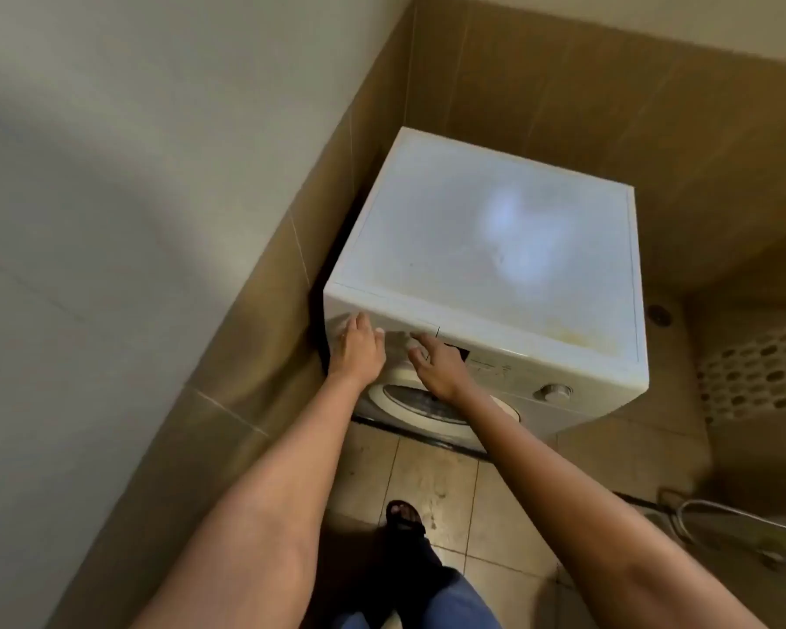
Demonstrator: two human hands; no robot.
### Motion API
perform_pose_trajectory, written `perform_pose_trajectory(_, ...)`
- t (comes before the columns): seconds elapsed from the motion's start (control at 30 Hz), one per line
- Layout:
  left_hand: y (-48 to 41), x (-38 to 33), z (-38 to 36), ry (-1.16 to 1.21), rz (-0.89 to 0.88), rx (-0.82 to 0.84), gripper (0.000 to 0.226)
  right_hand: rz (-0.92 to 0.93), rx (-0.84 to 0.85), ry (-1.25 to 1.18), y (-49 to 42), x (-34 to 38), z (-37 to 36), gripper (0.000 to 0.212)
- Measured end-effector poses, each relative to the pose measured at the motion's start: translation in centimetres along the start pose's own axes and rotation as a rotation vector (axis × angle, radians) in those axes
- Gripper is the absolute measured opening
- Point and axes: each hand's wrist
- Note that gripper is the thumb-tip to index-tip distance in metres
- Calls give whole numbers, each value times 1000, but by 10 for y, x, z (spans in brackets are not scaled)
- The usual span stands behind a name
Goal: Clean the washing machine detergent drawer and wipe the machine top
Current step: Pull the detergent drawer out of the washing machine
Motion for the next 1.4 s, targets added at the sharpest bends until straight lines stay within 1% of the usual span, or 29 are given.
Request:
perform_pose_trajectory(0.07,-10,0,-11,153,239,47,49,-34,-10,-26,-8,-4,-7,40)
perform_pose_trajectory(0.1,-14,0,-16,256,390,74,52,-53,-8,-37,-10,-6,-12,38)
perform_pose_trajectory(0.13,-18,0,-20,359,506,101,55,-84,-2,-48,-12,-7,-15,37)
perform_pose_trajectory(0.2,-26,1,-29,630,706,135,59,-151,-13,-119,-19,-13,-25,37)
perform_pose_trajectory(0.27,-34,5,-35,841,828,121,65,-238,-35,-229,-25,-16,-31,38)
perform_pose_trajectory(0.37,-46,11,-46,1039,928,104,75,-432,-51,-469,-36,-23,-41,42)
perform_pose_trajectory(0.43,-51,12,-54,1137,980,103,81,-528,-57,-607,-41,-27,-43,42)
perform_pose_trajectory(0.53,-58,13,-65,1227,1012,95,78,-637,-71,-719,-48,-34,-48,46)
perform_pose_trajectory(0.7,-61,13,-78,1357,1014,38,70,-750,-66,-826,-54,-42,-54,51)
perform_pose_trajectory(0.73,-62,11,-78,1366,1005,34,72,-769,-68,-834,-56,-43,-54,52)
perform_pose_trajectory(0.83,-69,9,-80,1327,988,27,101,-809,-73,-848,-61,-46,-54,55)
perform_pose_trajectory(0.87,-71,11,-81,1306,988,27,99,-815,-74,-849,-63,-46,-55,55)
perform_pose_trajectory(0.93,-72,14,-82,1276,982,33,80,-823,-72,-866,-64,-46,-55,56)
perform_pose_trajectory(1.0,-70,17,-84,1275,983,42,70,-837,-76,-895,-65,-47,-56,63)
perform_pose_trajectory(1.07,-68,17,-82,1294,983,42,73,-857,-82,-926,-65,-46,-56,70)
perform_pose_trajectory(1.17,-62,16,-79,1293,968,35,88,-866,-93,-929,-64,-44,-56,70)
perform_pose_trajectory(1.2,-59,19,-81,1287,966,13,84,-864,-87,-922,-61,-44,-57,69)
perform_pose_trajectory(1.27,-49,27,-86,1239,974,-75,68,-872,-42,-909,-53,-45,-62,70)
perform_pose_trajectory(1.3,-43,31,-89,1225,981,-101,68,-882,-22,-896,-48,-46,-64,72)
perform_pose_trajectory(1.4,-32,39,-85,1260,972,-74,85,-881,-49,-870,-35,-48,-72,72)
Point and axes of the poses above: each hand's wrist, its own y-axis away from the middle knuckle, its own z-axis out of the back of the hand, x = y × z, and after that the axes turned 10 degrees about -x, right-handed
